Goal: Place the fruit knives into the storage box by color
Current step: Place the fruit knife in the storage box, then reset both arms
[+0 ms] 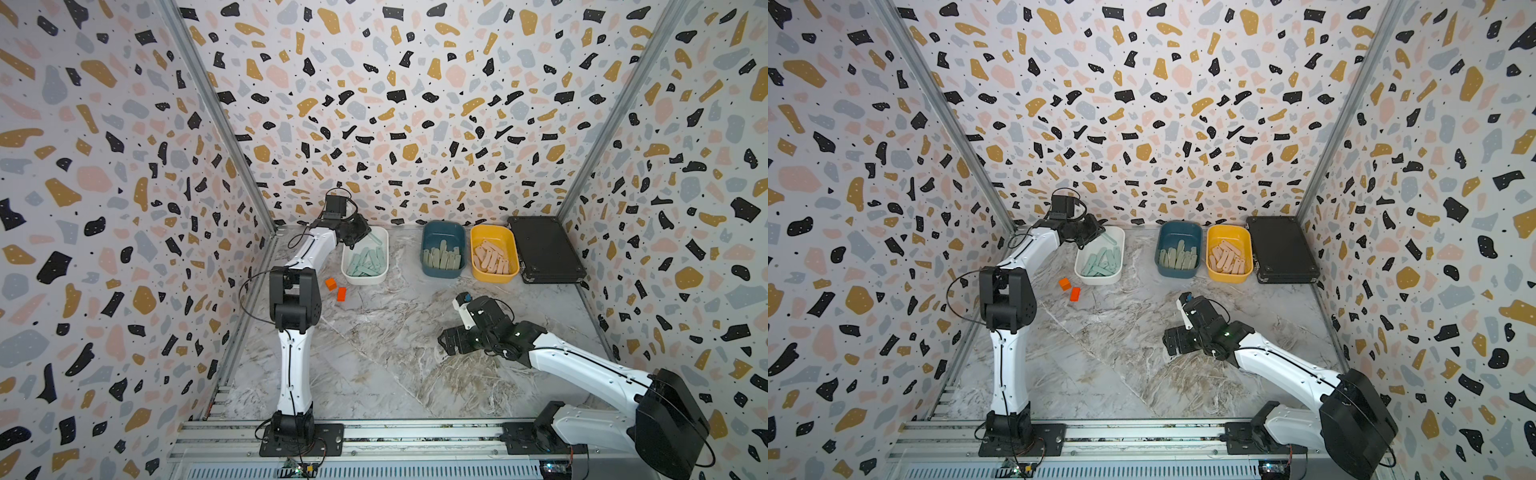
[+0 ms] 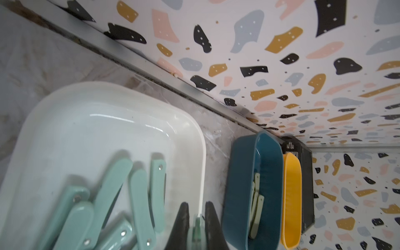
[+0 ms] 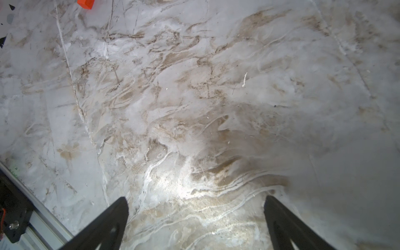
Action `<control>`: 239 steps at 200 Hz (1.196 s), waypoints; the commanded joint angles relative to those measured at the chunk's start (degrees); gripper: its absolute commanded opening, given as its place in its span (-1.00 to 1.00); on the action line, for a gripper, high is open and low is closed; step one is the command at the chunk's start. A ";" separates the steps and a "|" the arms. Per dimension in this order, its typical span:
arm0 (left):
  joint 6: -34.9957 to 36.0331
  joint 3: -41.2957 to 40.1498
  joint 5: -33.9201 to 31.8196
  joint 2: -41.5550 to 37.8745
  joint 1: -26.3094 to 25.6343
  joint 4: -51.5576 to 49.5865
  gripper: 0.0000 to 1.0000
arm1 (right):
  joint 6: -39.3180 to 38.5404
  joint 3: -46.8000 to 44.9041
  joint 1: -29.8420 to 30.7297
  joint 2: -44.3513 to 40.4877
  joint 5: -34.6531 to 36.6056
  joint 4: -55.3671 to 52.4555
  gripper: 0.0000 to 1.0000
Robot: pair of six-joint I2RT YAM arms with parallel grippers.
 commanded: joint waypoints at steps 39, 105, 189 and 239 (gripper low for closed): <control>0.80 15.81 -1.65 11.31 0.64 -1.98 -0.26 | -1.36 1.12 -3.88 -3.73 -1.84 -2.37 0.99; 4.58 6.07 -1.36 -11.60 0.56 -4.94 0.98 | -10.27 7.26 -5.92 -6.99 18.21 -6.89 0.99; 24.67 -72.47 -27.36 -64.09 -0.46 27.84 0.98 | -41.14 -16.43 -15.35 -2.73 45.79 54.68 0.97; 41.70 -94.80 -37.17 -71.75 2.19 39.39 0.98 | -30.26 -18.70 -29.71 5.72 31.84 55.24 0.97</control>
